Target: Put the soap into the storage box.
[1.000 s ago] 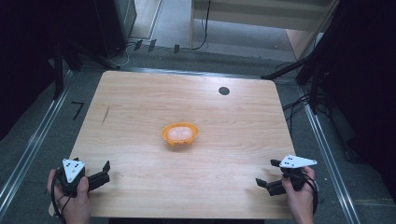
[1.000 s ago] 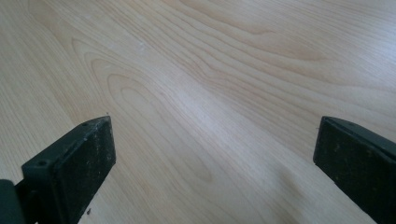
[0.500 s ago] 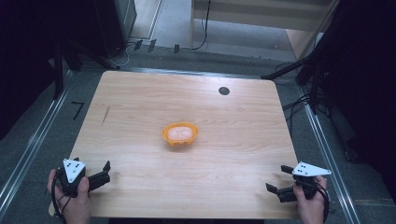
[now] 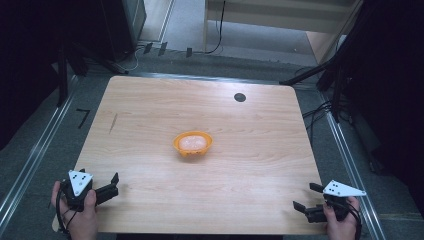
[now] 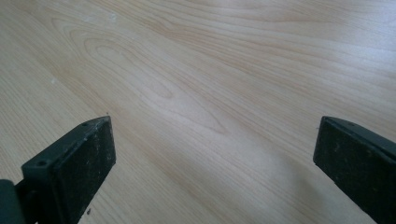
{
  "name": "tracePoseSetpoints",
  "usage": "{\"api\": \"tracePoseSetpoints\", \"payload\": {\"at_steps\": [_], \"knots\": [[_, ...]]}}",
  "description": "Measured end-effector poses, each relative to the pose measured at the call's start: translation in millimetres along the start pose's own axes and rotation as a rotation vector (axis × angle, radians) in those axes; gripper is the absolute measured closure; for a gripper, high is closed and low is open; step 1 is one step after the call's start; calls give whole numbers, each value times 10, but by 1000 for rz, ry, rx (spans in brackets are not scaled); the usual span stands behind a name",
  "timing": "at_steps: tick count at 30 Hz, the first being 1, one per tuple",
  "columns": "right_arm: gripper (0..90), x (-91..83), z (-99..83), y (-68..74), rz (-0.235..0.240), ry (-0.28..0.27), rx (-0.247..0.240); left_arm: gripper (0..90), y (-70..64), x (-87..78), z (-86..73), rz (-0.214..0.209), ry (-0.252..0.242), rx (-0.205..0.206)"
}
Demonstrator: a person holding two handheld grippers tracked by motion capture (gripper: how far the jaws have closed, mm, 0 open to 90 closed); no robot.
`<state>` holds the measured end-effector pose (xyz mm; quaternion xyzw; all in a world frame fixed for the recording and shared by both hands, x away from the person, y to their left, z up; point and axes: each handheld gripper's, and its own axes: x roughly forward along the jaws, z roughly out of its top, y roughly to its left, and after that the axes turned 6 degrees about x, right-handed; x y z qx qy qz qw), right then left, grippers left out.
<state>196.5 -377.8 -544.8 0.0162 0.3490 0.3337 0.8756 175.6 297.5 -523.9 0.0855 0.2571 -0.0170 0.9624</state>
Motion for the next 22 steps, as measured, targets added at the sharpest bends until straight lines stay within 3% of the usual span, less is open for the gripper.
{"api": "tracePoseSetpoints", "payload": {"at_steps": [22], "knots": [[0,-8,-93,-28,-20,-23,20,0,2,6,2,-1,3,1]]}}
